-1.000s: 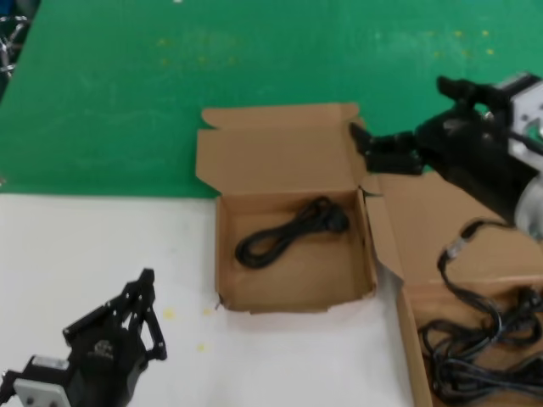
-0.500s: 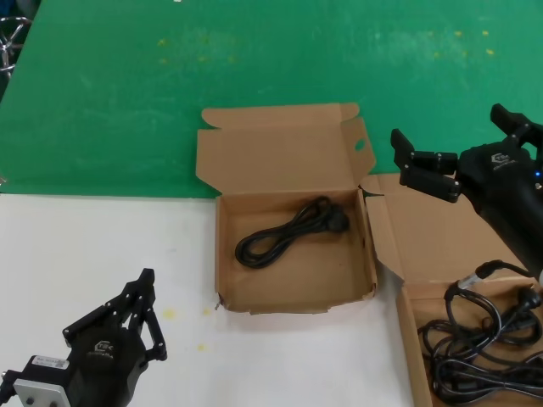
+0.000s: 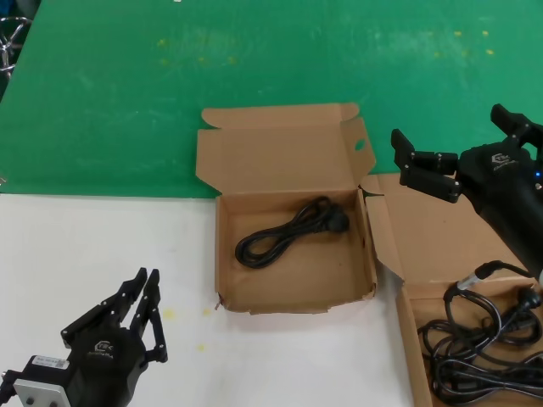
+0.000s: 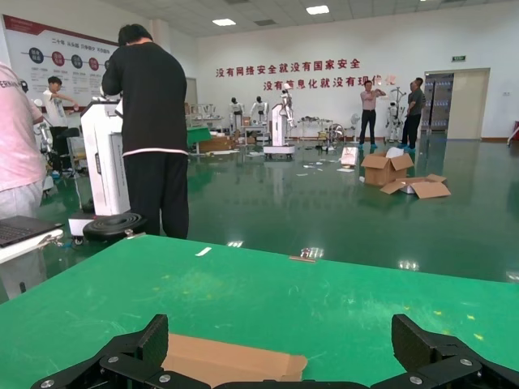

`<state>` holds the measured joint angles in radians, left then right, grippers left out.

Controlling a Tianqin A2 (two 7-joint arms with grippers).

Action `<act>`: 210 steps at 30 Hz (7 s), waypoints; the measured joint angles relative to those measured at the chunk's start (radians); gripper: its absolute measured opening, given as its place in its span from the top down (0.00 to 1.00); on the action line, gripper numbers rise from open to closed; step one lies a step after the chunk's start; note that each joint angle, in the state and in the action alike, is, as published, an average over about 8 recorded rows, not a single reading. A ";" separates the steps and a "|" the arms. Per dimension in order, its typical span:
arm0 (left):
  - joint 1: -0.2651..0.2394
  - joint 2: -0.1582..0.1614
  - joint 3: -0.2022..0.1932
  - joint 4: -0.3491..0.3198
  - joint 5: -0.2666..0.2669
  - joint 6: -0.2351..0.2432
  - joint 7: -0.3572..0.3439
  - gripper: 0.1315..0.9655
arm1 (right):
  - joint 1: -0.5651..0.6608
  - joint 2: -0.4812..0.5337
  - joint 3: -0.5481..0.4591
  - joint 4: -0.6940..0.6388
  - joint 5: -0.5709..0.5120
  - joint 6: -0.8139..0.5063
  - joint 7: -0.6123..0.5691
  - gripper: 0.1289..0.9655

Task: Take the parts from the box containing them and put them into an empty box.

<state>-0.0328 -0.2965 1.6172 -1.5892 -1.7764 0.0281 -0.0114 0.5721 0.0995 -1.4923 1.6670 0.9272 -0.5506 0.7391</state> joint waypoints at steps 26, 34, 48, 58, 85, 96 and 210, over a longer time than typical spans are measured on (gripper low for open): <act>0.009 -0.001 -0.005 -0.003 -0.006 -0.008 0.003 0.55 | -0.153 0.054 -0.029 -0.018 0.233 0.147 -0.197 0.00; 0.012 -0.001 -0.006 -0.004 -0.009 -0.010 0.004 0.34 | -0.214 0.075 -0.040 -0.025 0.327 0.206 -0.276 0.00; 0.018 -0.002 -0.010 -0.006 -0.013 -0.016 0.006 0.08 | -0.321 0.112 -0.060 -0.038 0.489 0.309 -0.414 0.00; 0.023 -0.002 -0.012 -0.008 -0.016 -0.019 0.008 0.01 | -0.397 0.139 -0.075 -0.046 0.606 0.382 -0.512 0.00; 0.032 -0.003 -0.017 -0.011 -0.023 -0.027 0.011 0.00 | -0.553 0.194 -0.104 -0.065 0.843 0.532 -0.714 0.00; 0.032 -0.003 -0.017 -0.011 -0.023 -0.027 0.011 0.00 | -0.553 0.194 -0.104 -0.065 0.843 0.532 -0.714 0.00; 0.032 -0.003 -0.017 -0.010 -0.023 -0.027 0.011 0.00 | -0.553 0.194 -0.104 -0.065 0.843 0.532 -0.714 0.00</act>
<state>-0.0011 -0.2999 1.6006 -1.5996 -1.7992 0.0010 -0.0004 0.0192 0.2933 -1.5964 1.6023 1.7707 -0.0185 0.0248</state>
